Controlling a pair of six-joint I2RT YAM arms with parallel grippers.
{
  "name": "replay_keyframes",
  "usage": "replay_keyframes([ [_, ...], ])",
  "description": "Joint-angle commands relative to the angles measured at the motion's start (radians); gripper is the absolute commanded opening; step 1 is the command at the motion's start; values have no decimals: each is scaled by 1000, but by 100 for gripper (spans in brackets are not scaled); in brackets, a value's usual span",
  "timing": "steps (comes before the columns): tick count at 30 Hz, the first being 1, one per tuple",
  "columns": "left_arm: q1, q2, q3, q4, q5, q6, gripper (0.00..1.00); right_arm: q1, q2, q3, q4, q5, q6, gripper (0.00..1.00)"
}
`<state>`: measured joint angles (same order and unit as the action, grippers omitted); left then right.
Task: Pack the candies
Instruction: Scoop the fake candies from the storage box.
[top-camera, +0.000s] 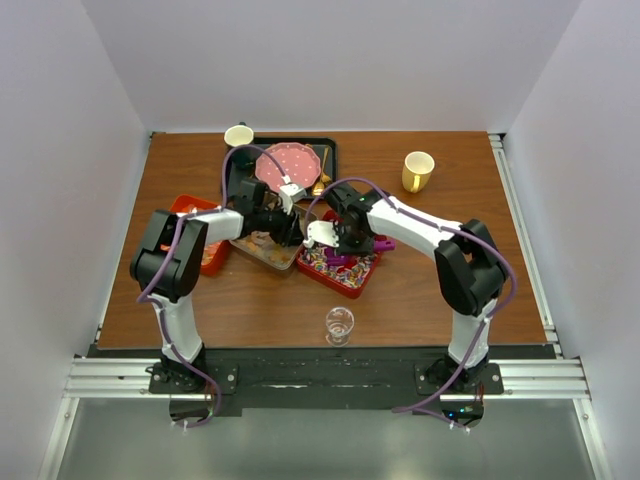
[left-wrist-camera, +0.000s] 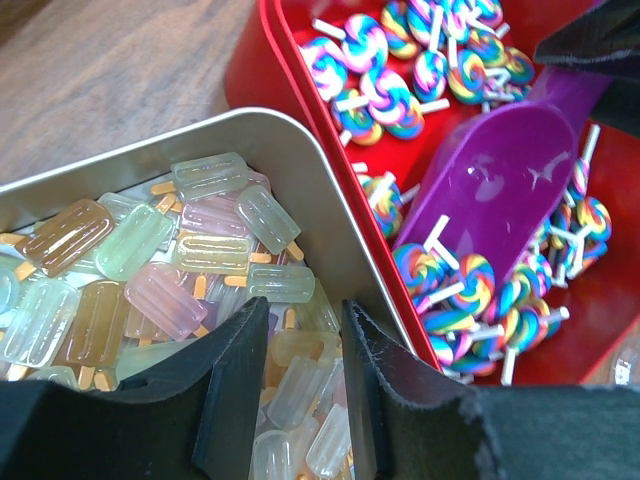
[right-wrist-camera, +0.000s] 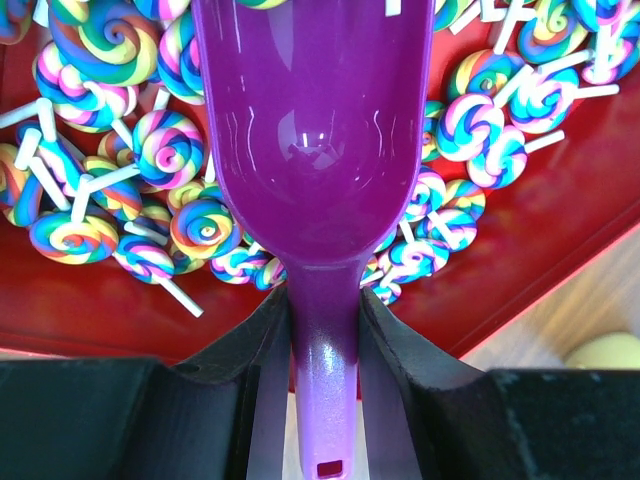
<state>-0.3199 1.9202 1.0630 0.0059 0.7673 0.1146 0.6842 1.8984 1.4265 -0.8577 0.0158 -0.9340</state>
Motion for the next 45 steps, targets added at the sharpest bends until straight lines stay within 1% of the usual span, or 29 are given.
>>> replay_keyframes([
  [1,-8,-6,38,2,53,-20,41,31,70,42,149,-229,90,0],
  [6,7,-9,60,-3,58,-16,41,15,45,-15,238,-286,173,0],
  [7,8,-10,66,-39,59,-15,41,6,36,-40,253,-301,182,0],
  [8,12,-12,80,-46,63,-10,42,2,25,-57,269,-321,185,0],
  [9,16,-15,87,-64,64,-9,42,0,10,-82,323,-335,181,0],
  [10,19,-21,92,-73,67,-6,42,-2,-28,-134,351,-342,172,0],
  [12,30,-35,106,-110,69,13,43,-2,-51,-170,394,-355,137,0],
  [18,67,-84,106,-207,82,71,43,-8,-90,-239,442,-367,101,0],
  [24,99,-131,94,-260,87,115,43,-9,-117,-256,442,-361,80,0],
  [25,102,-130,106,-276,96,138,45,-9,-113,-236,427,-366,77,0],
  [26,108,-125,120,-300,128,154,45,-11,-81,-212,352,-381,70,0],
  [27,114,-109,135,-358,141,167,45,-11,-61,-181,308,-396,72,1],
  [28,117,-99,159,-383,157,189,46,-15,-38,-125,268,-414,70,10],
  [29,120,-93,167,-398,187,197,46,-17,-19,-98,194,-428,64,13],
  [31,124,-87,175,-422,199,211,46,-25,13,-54,146,-458,55,21],
  [32,124,-86,178,-419,204,212,46,-26,17,-45,117,-461,43,23],
  [45,125,-84,192,-425,187,215,46,-35,93,63,8,-461,61,34],
])
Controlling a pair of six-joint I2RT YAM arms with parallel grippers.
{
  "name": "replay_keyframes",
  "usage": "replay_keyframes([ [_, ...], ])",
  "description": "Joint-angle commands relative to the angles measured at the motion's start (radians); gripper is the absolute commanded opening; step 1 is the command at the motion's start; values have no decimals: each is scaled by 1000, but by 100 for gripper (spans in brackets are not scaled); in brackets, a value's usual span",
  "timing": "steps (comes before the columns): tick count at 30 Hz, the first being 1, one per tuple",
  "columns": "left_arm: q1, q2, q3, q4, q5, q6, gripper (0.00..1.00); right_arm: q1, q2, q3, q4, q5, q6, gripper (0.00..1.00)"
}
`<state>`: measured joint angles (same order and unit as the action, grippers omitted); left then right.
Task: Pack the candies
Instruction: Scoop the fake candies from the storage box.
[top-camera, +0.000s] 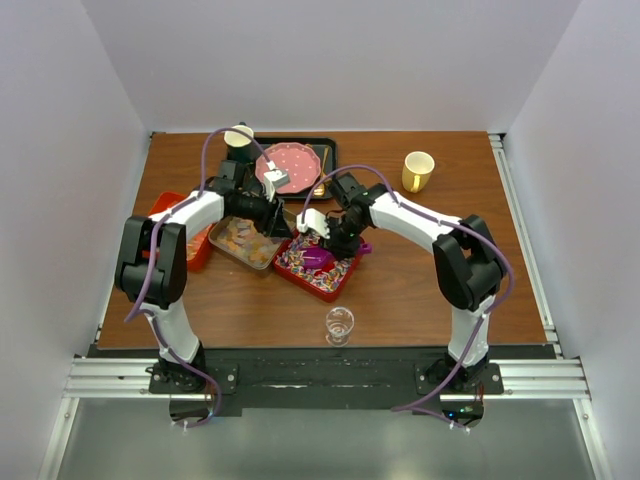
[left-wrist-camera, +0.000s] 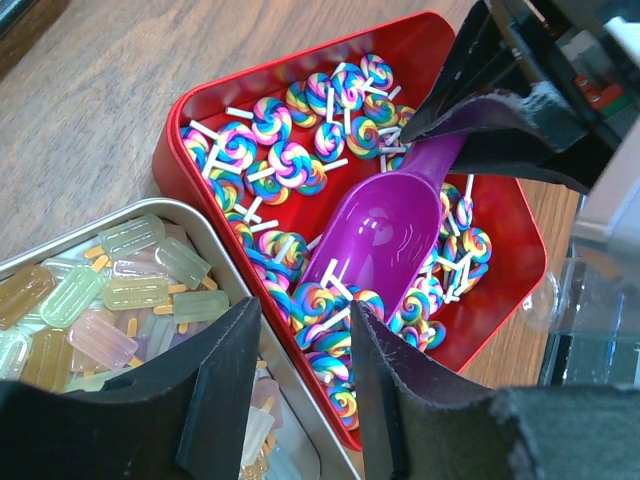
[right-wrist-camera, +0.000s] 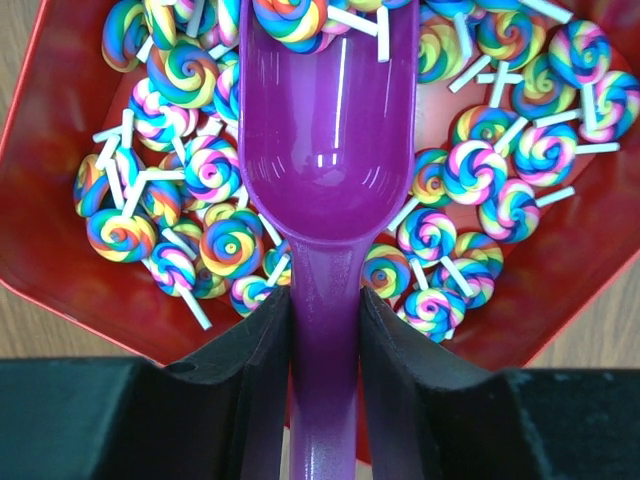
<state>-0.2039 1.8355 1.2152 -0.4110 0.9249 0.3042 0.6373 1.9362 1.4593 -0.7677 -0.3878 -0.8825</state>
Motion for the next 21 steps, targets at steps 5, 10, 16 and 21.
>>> replay_keyframes([
  [5,9,4,43,-6,37,24,46,12,61,45,-108,-68,16,37],
  [10,9,8,49,-2,37,18,46,12,60,42,-96,-77,22,10],
  [16,21,1,47,-12,23,24,45,12,26,-26,24,-97,30,0],
  [21,49,11,66,-49,17,36,45,10,-11,-118,152,-147,16,0],
])
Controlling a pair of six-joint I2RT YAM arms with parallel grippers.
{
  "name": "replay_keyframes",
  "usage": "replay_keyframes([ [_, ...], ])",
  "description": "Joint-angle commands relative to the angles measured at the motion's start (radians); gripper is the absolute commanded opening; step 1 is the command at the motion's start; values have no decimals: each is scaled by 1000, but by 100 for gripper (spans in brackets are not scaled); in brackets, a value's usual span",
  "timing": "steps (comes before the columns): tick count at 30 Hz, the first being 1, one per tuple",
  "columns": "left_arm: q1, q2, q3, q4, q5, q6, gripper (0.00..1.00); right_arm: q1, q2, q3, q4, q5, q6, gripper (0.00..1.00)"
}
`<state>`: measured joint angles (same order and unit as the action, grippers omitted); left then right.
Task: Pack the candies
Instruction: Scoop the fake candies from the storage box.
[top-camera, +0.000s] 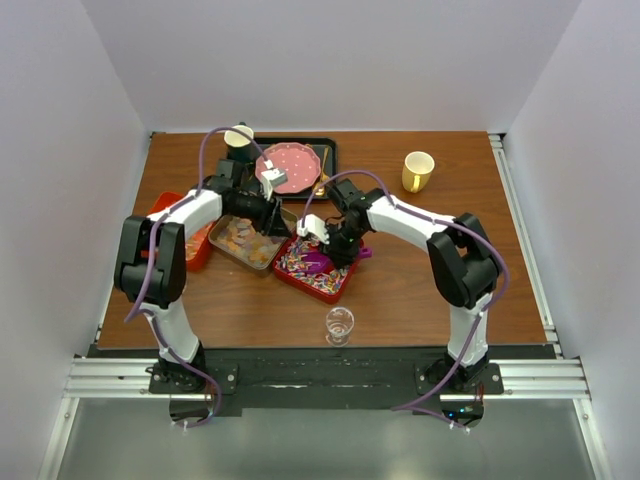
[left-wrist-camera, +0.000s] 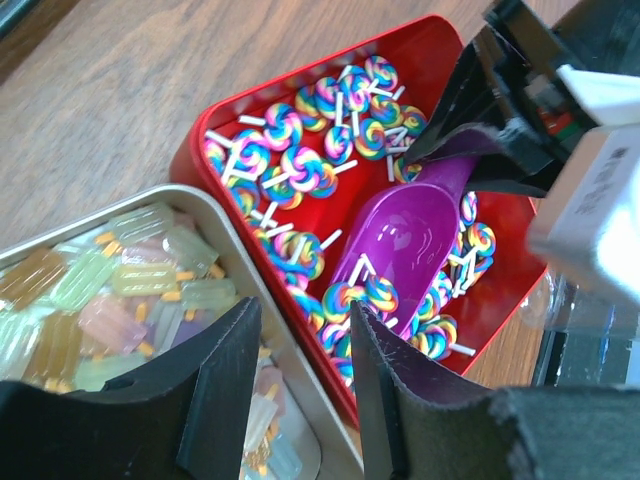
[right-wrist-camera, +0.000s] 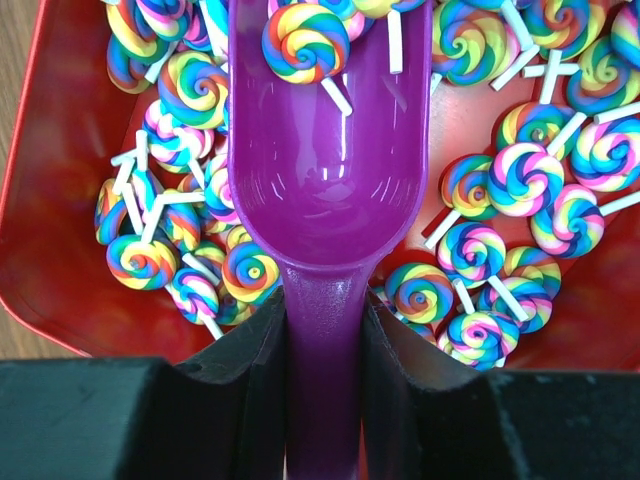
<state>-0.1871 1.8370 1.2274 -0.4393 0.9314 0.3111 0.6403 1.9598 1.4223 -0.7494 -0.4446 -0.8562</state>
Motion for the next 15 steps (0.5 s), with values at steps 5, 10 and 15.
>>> replay_keyframes([
  [5,63,21,78,-56,9,46,45,-7,-75,-135,241,-192,29,0],
  [10,78,31,109,-127,10,85,45,-30,-99,-177,312,-236,63,0],
  [15,83,36,130,-173,1,117,45,-54,-130,-206,363,-262,83,0],
])
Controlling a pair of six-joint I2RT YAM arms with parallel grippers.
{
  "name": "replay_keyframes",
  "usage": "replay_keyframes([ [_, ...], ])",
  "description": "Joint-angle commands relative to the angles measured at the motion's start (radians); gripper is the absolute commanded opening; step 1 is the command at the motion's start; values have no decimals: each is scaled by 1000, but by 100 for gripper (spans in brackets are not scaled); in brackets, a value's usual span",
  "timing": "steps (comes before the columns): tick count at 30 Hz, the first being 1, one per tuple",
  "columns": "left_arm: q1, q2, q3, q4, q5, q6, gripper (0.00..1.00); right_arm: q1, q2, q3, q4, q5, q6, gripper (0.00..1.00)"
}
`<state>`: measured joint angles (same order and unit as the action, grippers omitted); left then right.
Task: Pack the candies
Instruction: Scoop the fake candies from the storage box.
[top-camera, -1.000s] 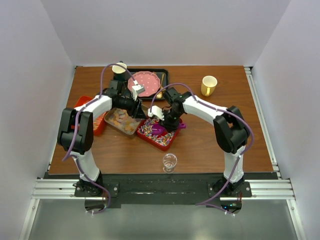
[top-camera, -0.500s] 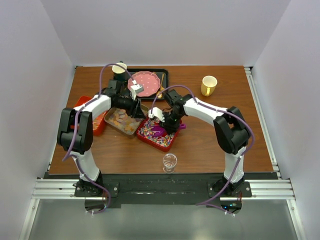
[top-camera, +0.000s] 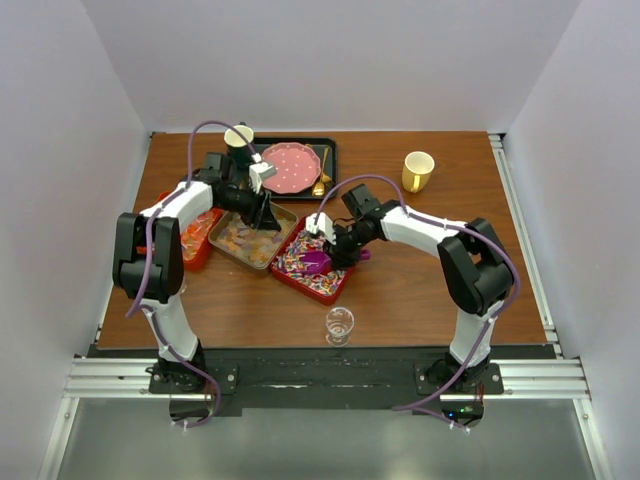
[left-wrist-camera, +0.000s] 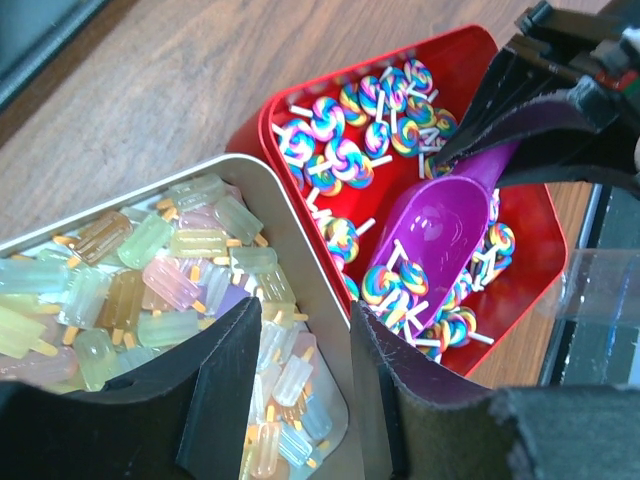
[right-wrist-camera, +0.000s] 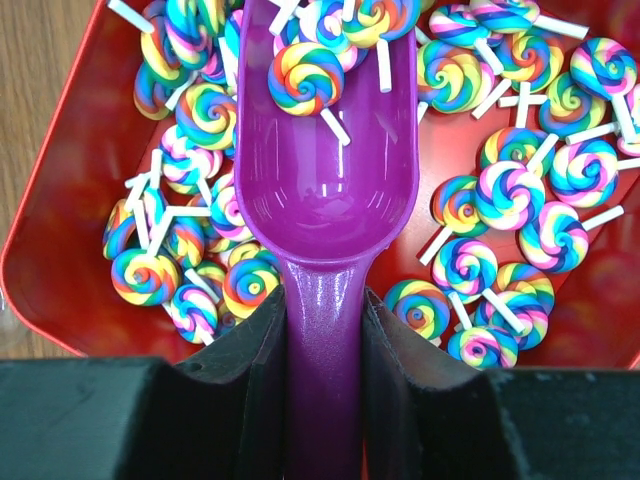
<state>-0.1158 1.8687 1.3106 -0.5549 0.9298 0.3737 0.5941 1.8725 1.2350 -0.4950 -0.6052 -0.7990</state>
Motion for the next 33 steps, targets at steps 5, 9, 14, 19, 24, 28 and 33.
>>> replay_keyframes([
  [5,21,-6,38,-79,-29,82,45,-16,-85,-38,111,-111,14,0],
  [9,28,-19,35,-99,-60,103,45,-19,-116,-68,110,-123,6,0],
  [14,42,-39,65,-141,-80,125,46,-31,-147,-109,124,-143,11,0],
  [19,68,-49,102,-188,-115,140,48,-57,-199,-143,150,-163,21,0],
  [24,97,-80,107,-200,-176,154,51,-97,-308,-195,243,-215,139,0],
  [28,105,-103,87,-194,-213,156,53,-116,-452,-307,568,-171,344,0],
  [33,105,-132,67,-181,-226,156,54,-116,-476,-341,576,-171,413,0],
])
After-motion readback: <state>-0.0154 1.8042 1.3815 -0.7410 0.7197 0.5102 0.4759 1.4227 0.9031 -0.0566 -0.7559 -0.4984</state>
